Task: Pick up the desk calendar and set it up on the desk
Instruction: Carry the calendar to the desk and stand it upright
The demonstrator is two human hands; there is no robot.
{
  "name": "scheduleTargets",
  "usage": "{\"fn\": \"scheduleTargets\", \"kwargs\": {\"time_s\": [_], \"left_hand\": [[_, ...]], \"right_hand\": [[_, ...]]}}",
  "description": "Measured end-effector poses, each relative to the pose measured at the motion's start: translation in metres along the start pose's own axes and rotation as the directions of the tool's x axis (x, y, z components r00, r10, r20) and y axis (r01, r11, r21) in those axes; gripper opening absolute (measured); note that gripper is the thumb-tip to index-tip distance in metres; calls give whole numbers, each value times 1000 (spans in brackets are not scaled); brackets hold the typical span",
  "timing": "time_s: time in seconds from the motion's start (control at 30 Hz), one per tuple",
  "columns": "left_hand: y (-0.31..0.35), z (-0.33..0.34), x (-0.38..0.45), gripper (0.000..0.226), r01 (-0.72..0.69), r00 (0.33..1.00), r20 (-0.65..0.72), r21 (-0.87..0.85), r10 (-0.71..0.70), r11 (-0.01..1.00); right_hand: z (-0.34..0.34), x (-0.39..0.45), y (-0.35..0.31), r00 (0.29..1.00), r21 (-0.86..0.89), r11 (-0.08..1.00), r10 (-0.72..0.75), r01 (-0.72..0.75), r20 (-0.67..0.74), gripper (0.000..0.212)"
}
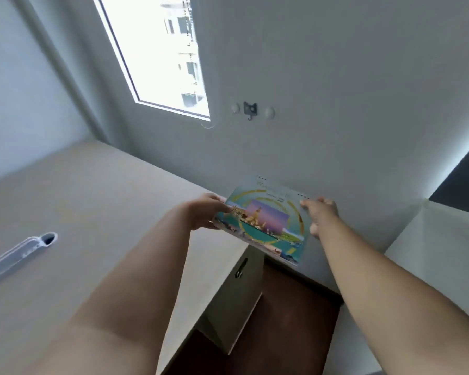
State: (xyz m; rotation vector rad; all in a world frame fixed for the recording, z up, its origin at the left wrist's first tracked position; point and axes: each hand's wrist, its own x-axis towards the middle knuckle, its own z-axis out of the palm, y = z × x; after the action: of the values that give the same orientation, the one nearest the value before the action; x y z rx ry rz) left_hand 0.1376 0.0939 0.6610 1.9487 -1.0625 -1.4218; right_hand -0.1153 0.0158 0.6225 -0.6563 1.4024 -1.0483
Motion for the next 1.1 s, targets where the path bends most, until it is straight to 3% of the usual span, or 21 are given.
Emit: {"fn": "scheduleTargets", "kwargs": {"time_s": [0.1, 0.17, 0.2, 0.27, 0.37, 0.43, 0.53, 0.6, 0.67, 0.8, 1.0, 1.1], "left_hand": [[-37, -40, -48, 24, 52, 994, -89, -151, -65, 987], [-69, -68, -77, 23, 52, 975, -199, -226, -99, 973], [-86, -83, -91, 22, 28, 955, -278, -260, -103, 965], [-117, -114, -120, 21, -90, 889, -451, -356, -86, 930], [-158, -161, -166, 26, -259, 729, -679, -384, -82, 886], [-189, -190, -194, 27, -270, 603, -787, -351, -126, 897], [-236, -229, -232, 36, -246, 424, -877, -351, -225, 903], [-262, -248, -258, 47, -150, 297, -910, -344, -290, 927], [-279, -263, -280, 45, -74, 224, -927, -322, -299, 944], [-299, -276, -296, 33, -47, 280, -919, -303, -279, 952], [-318, -294, -281, 38, 80, 363, -870, -328, -334, 941], [-327, -304, -264, 34, 68, 388, -848, -365, -362, 929]], "right_hand": [[71, -22, -2, 974, -95, 995, -1, 23, 228, 35], [119, -48, 3, 915, -218, 975, 58, 34, 400, 10], [143, -63, 7, 881, -272, 961, 91, 44, 464, 4], [191, -100, 20, 826, -319, 947, 146, 43, 544, 11], [255, -164, 48, 757, -350, 935, 186, 61, 627, 14], [290, -206, 69, 703, -396, 913, 218, 97, 677, 11], [335, -262, 96, 625, -450, 879, 263, 159, 735, 11], [362, -290, 112, 582, -461, 869, 285, 178, 761, 11], [387, -314, 126, 543, -480, 855, 314, 194, 779, 11], [419, -340, 145, 519, -532, 814, 359, 233, 776, 9], [453, -330, 157, 570, -546, 792, 325, 272, 754, 10], [473, -320, 156, 584, -509, 810, 271, 290, 765, 20]]}}
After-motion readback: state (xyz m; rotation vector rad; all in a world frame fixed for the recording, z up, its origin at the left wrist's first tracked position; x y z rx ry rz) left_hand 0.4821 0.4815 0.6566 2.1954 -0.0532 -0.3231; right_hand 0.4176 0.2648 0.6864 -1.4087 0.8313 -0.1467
